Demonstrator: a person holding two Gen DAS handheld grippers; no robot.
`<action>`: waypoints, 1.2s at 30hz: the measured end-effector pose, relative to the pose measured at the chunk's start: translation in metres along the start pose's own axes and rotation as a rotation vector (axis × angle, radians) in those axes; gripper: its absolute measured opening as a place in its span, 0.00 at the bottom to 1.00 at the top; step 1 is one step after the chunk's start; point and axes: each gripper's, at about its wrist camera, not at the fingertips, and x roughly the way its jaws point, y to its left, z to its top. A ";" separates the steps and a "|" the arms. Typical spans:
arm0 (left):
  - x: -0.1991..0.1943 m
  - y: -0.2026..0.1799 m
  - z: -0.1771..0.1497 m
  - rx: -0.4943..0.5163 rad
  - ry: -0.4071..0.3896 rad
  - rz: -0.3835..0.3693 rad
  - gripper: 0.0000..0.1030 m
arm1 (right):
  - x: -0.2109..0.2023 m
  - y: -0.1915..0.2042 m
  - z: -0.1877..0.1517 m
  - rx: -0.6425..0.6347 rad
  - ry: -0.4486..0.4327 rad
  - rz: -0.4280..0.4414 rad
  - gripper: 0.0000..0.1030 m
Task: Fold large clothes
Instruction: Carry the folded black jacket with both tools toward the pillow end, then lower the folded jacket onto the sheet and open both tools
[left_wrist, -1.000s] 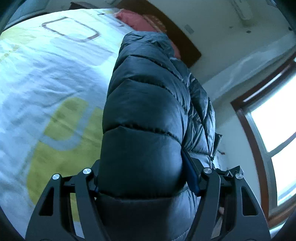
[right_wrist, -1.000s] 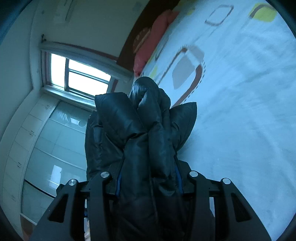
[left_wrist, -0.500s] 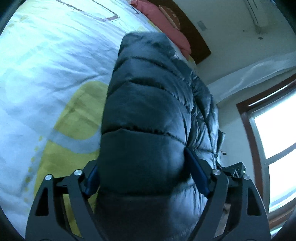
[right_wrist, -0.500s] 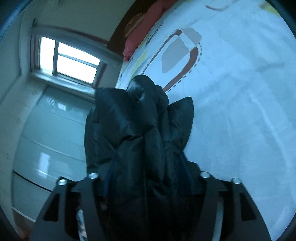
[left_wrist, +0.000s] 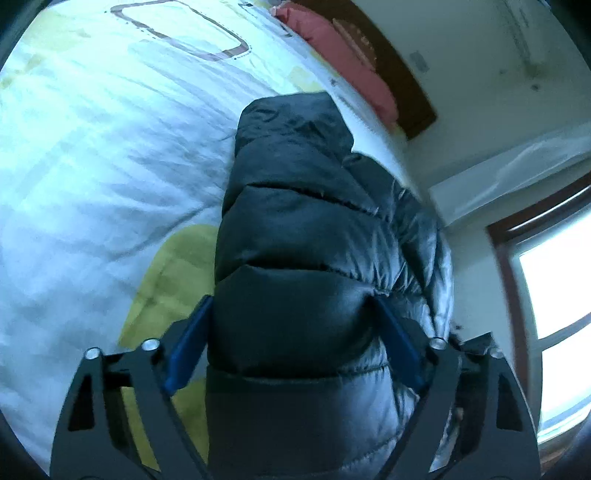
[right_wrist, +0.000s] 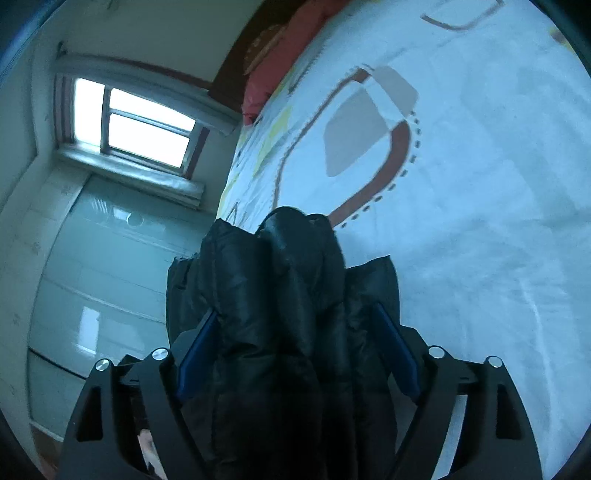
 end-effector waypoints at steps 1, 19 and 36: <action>0.002 0.000 -0.001 0.003 0.005 0.012 0.76 | 0.002 -0.003 -0.001 0.012 0.006 -0.010 0.64; 0.028 -0.010 -0.012 0.076 -0.024 0.117 0.74 | 0.010 -0.023 -0.010 0.049 0.004 0.034 0.46; 0.028 -0.005 -0.008 0.072 -0.016 0.089 0.74 | 0.007 -0.024 -0.012 0.050 -0.009 0.057 0.50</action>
